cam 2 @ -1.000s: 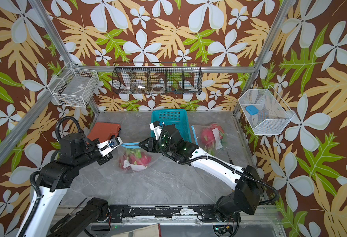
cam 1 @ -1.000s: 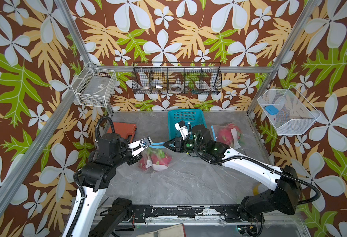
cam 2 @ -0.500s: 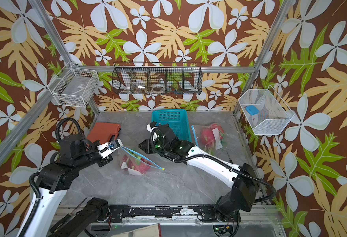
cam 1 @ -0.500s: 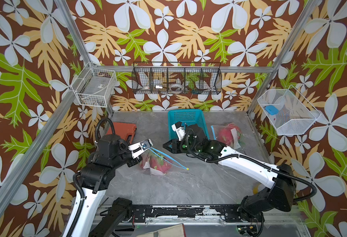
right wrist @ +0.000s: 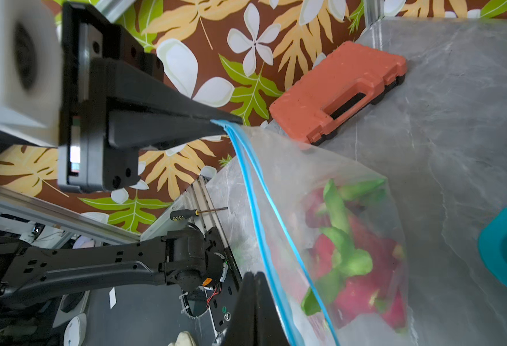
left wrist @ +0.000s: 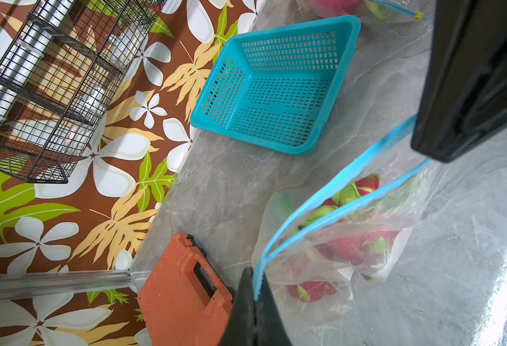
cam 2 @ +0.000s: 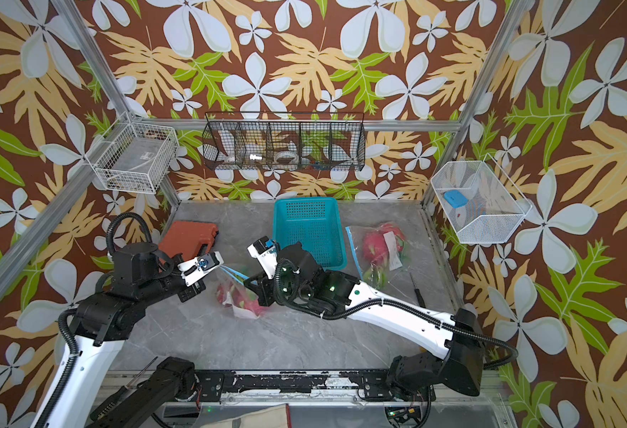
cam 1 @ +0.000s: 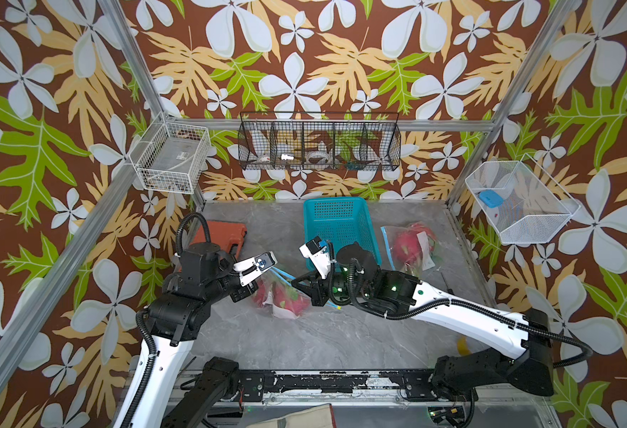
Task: Open the zip-top bag and take out the dragon fruit
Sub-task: Open the zipper of the food storage bag at the center of the board.
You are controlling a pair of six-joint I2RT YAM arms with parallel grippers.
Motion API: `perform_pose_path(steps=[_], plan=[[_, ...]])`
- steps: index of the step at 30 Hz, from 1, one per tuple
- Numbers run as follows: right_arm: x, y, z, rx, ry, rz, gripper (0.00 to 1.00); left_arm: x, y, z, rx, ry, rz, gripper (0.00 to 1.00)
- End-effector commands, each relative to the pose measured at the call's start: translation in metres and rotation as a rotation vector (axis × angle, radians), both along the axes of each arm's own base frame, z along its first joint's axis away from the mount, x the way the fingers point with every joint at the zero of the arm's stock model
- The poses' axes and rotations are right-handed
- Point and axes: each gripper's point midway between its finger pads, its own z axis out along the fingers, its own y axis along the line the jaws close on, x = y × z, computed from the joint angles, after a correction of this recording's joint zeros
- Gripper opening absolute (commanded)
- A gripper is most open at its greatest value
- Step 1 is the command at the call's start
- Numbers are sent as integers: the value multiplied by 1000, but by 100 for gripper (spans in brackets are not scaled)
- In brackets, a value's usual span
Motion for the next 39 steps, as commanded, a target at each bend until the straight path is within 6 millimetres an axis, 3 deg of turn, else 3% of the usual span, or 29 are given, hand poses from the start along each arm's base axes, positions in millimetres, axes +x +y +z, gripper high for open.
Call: perform_pose_path(steps=[1,9,15,18,19,22,25,32,35,39], plan=[[-1,1,-10,-43,-12,23,0,2,-1,6,-9,-21,1,0],[13,-6,-28,-115,-32,-49,1,3,0,8,-6,-26,4,0],[22,-12,-29,-127,-49,-103,3,2,0,8,-10,-22,4,0],[32,-20,-40,-183,-81,-155,9,1,-1,10,-17,-23,0,0],[32,-20,-45,-206,-87,-150,15,1,-2,10,-18,-23,-3,0],[30,-16,-59,-251,-86,-114,30,1,-3,11,-22,-20,-8,0],[23,-7,-69,-264,-103,-54,39,3,-4,6,-26,-2,-10,0],[25,10,-89,-308,-137,-17,42,8,-5,1,-29,13,-2,0],[28,16,-93,-304,-138,-19,48,9,-5,2,-29,10,1,0],[42,19,-97,-297,-148,-90,49,8,-5,0,-32,16,2,0]])
